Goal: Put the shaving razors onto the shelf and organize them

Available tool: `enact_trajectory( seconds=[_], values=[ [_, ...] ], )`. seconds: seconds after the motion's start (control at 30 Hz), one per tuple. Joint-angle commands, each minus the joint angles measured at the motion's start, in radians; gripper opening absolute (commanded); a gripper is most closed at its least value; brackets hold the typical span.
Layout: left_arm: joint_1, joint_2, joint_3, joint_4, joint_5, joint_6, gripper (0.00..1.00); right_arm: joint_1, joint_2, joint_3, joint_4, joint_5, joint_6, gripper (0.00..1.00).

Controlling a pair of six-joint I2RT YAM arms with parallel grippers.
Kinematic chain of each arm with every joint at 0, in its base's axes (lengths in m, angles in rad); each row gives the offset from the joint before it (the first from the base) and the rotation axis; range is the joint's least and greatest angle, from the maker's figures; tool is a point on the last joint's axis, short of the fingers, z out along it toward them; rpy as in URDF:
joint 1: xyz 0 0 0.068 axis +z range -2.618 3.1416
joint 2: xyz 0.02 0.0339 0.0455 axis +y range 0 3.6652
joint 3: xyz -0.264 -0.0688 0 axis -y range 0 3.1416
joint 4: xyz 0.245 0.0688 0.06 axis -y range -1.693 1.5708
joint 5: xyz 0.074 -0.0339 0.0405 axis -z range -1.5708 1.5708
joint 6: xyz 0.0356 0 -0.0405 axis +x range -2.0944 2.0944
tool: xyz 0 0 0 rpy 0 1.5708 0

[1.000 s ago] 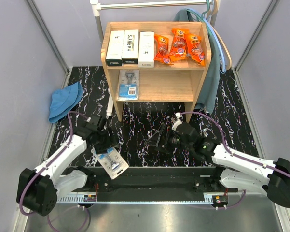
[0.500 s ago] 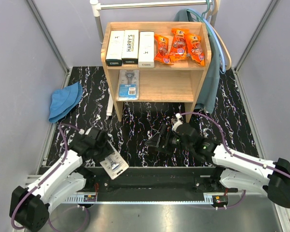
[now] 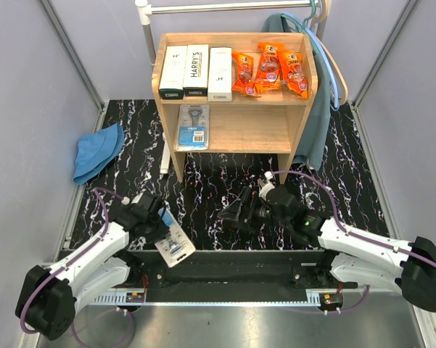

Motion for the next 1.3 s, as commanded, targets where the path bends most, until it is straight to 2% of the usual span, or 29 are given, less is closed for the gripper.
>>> enact_trajectory(
  seconds=[0.0,0.13,0.17,0.53,0.83,1.1,1.27],
  values=[
    [-0.005,0.011,-0.004,0.043,-0.030,0.008,0.20,0.005,-0.025,-0.023,0.044,-0.010,0.016,0.92],
    [-0.005,0.012,-0.004,0.045,-0.027,0.020,0.01,0.004,-0.036,-0.048,0.088,-0.012,0.040,0.92],
    [-0.005,0.011,-0.004,0.047,-0.026,0.020,0.00,0.004,-0.037,-0.048,0.087,-0.012,0.040,0.92],
    [-0.007,-0.081,0.069,-0.006,-0.022,0.045,0.00,0.004,-0.024,-0.035,0.110,-0.021,0.042,0.92],
    [-0.046,-0.109,0.163,-0.029,-0.019,0.045,0.00,0.024,0.093,0.004,0.191,-0.067,0.033,0.91],
    [-0.132,-0.063,0.272,-0.033,-0.039,0.023,0.00,0.116,0.258,0.110,0.231,-0.055,0.010,0.90],
    [-0.229,0.004,0.350,-0.035,-0.076,-0.004,0.00,0.163,0.337,0.138,0.281,-0.052,0.008,0.90]
  ],
)
